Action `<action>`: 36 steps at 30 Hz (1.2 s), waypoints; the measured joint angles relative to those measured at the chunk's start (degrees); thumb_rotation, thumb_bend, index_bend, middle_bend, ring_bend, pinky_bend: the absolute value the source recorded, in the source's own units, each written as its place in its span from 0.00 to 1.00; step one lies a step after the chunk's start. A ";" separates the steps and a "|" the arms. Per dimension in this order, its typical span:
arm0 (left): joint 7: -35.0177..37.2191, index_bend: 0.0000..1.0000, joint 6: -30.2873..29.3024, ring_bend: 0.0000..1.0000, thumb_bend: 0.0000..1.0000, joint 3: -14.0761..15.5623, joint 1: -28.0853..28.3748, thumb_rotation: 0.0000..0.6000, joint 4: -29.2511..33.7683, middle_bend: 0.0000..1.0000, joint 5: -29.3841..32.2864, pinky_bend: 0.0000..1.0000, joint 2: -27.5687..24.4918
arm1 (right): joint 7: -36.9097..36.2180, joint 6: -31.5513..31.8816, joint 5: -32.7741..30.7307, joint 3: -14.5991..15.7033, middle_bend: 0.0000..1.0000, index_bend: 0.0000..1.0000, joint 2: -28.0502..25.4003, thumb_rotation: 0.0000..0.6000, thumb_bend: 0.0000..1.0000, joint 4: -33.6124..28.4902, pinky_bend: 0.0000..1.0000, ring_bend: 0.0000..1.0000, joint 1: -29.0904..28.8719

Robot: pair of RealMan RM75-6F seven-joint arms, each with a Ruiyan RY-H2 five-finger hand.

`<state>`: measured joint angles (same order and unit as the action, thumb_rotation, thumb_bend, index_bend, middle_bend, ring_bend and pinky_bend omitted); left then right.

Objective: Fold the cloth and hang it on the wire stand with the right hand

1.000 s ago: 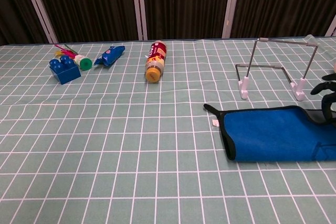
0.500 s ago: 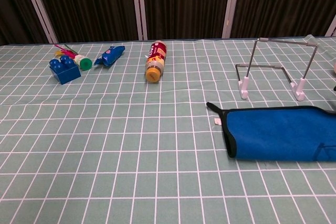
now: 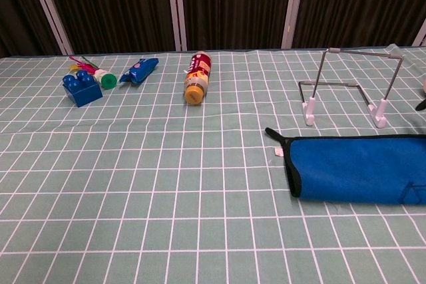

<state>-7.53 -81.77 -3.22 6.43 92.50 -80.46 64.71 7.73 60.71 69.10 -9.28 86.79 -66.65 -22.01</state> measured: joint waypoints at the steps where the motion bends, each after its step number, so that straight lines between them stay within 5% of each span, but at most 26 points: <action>1: 0.20 0.00 -0.07 0.00 0.00 0.03 -0.03 1.00 0.03 0.00 -0.13 0.00 -0.09 | -0.29 0.88 1.44 0.37 0.00 0.16 -0.33 1.00 0.21 -0.42 0.00 0.00 0.09; 12: 0.28 0.00 -0.25 0.00 0.00 0.11 -0.06 1.00 -0.11 0.00 -0.50 0.00 -0.13 | -2.61 3.10 20.65 6.44 0.00 0.16 -6.36 1.00 0.20 -9.38 0.00 0.00 -4.75; 21: 0.07 0.00 0.56 0.00 0.00 -0.22 0.25 1.00 -1.13 0.00 0.55 0.00 0.43 | 0.15 -3.87 32.71 9.80 0.00 0.22 -4.86 1.00 0.18 -3.81 0.00 0.00 -15.95; 36: -0.77 0.00 2.02 0.00 0.00 -0.53 0.87 1.00 -1.88 0.00 2.06 0.00 1.11 | -0.50 -5.77 35.87 12.74 0.00 0.26 -0.10 1.00 0.18 1.76 0.00 0.00 -21.13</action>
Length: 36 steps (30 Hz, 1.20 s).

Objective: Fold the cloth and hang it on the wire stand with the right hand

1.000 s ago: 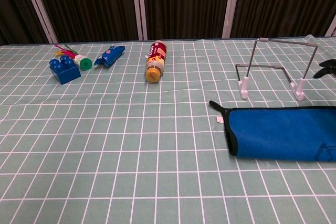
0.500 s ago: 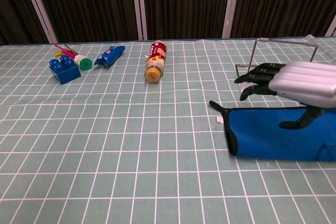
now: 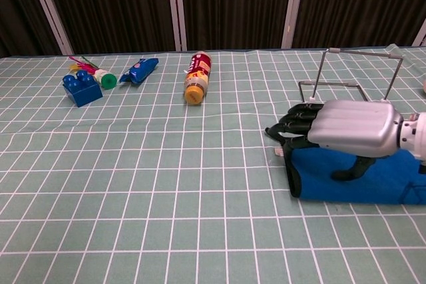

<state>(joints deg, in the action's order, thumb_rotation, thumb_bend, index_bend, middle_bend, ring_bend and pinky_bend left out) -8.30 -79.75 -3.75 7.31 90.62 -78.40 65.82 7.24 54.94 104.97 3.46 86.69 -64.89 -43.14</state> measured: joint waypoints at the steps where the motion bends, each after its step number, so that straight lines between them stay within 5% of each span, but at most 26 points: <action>1: -0.05 0.00 0.04 0.00 0.00 0.00 0.03 1.00 -0.01 0.00 0.02 0.00 0.03 | -0.07 0.16 -0.09 0.04 0.00 0.26 0.13 1.00 0.18 0.13 0.00 0.00 -0.06; 36: 0.30 0.00 0.65 0.00 0.00 0.06 0.40 1.00 -0.07 0.00 0.32 0.00 -0.05 | -0.11 1.76 -1.25 2.79 0.01 0.40 3.16 1.00 0.19 2.86 0.00 0.00 -0.83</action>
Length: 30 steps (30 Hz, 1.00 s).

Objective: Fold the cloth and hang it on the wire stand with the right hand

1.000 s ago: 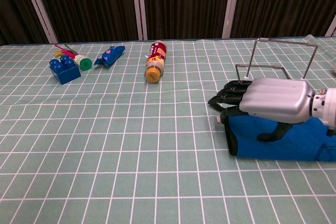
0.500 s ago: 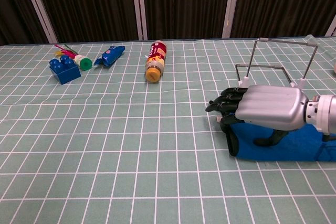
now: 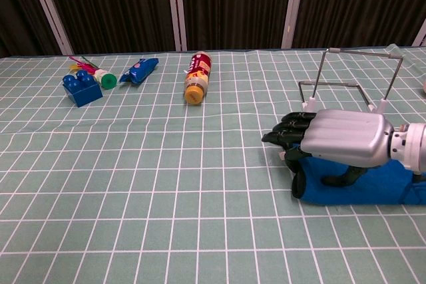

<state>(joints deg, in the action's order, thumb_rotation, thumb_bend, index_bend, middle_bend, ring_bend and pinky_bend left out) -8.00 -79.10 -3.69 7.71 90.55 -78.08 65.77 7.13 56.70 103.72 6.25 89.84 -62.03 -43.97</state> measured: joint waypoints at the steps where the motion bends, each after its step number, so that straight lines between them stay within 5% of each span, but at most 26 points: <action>1: -0.04 0.00 -0.03 0.00 0.00 0.01 0.00 1.00 0.03 0.00 -0.03 0.00 0.00 | -0.16 0.17 0.07 0.10 0.01 0.40 0.13 1.00 0.19 0.25 0.00 0.00 0.06; 16: -0.10 0.00 -0.06 0.00 0.00 0.11 0.04 1.00 0.16 0.00 -0.16 0.00 0.02 | -1.39 1.74 0.37 1.07 0.03 0.54 1.53 1.00 0.38 2.66 0.00 0.00 0.42; 30: 0.20 0.00 0.09 0.00 0.00 0.17 0.07 1.00 0.40 0.00 -0.11 0.00 -0.14 | -5.29 7.71 -0.12 0.11 0.07 0.68 1.70 1.00 0.45 2.90 0.00 0.00 1.73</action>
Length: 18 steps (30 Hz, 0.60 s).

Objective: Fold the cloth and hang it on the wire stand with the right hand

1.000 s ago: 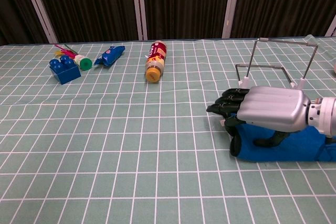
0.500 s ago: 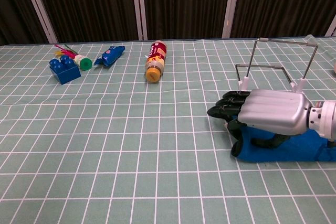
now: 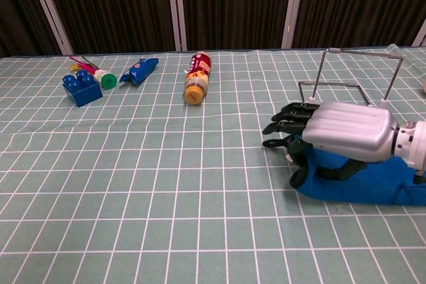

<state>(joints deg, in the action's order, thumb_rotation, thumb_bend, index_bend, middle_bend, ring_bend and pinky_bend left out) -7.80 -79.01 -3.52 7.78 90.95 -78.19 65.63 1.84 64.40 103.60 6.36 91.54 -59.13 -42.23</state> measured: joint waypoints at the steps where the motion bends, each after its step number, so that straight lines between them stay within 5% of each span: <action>1: 0.09 0.00 0.01 0.00 0.00 0.01 -0.01 1.00 0.04 0.00 0.00 0.00 -0.05 | -0.33 0.55 -0.38 -0.35 0.07 0.68 -0.17 1.00 0.45 -0.48 0.00 0.00 0.21; 18: 4.07 0.00 -3.47 0.00 0.00 0.60 -1.51 1.00 2.07 0.00 -3.36 0.00 -2.55 | 1.97 7.53 -13.48 -11.07 0.09 0.71 -10.62 1.00 0.47 -22.63 0.02 0.00 5.04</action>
<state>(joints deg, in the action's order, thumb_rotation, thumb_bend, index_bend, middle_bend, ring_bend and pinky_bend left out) -3.73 -82.48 -2.92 6.27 93.02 -81.55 63.08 3.81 71.93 90.13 -4.71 80.92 -81.76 -37.19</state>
